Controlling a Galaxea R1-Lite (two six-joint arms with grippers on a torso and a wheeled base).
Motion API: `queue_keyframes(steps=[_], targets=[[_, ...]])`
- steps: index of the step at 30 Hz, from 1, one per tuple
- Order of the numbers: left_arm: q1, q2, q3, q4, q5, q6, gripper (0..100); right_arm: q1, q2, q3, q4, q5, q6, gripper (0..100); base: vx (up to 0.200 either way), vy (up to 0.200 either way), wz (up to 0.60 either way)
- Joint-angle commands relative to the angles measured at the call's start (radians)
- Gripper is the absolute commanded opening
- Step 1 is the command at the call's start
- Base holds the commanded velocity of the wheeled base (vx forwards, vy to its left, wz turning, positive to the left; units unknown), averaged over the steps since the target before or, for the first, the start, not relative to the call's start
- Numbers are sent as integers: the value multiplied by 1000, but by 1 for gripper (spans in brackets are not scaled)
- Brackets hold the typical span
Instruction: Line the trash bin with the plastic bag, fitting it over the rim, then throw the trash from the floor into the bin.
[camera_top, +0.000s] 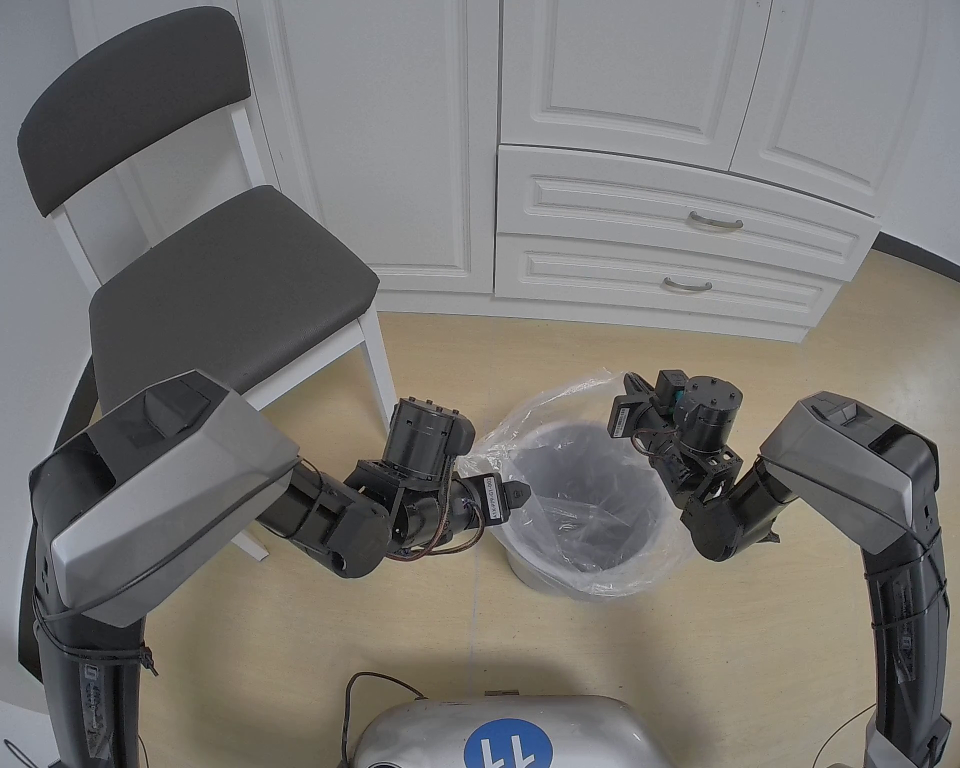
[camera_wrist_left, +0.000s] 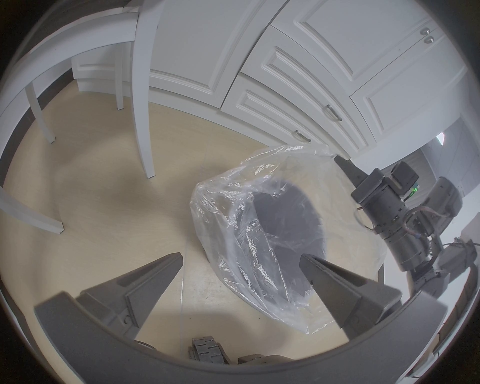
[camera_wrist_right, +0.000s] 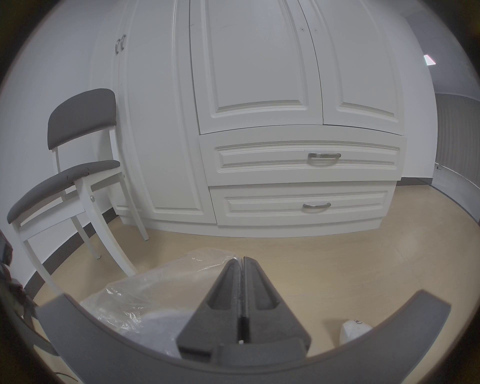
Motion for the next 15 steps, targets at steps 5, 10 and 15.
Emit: queue_keyframes(steps=[5,10,15], targets=[[-2,6,-1,0,0,0,100,10,87,-54,-34,5,16,0,0,0,0],[-2,4,-3,0,0,0,100,22,84,-66,-77,5,42,0,0,0,0],[-3,-2,-1,0,2,0,100,24,41,-34,-80,5,41,100,0,0,0]])
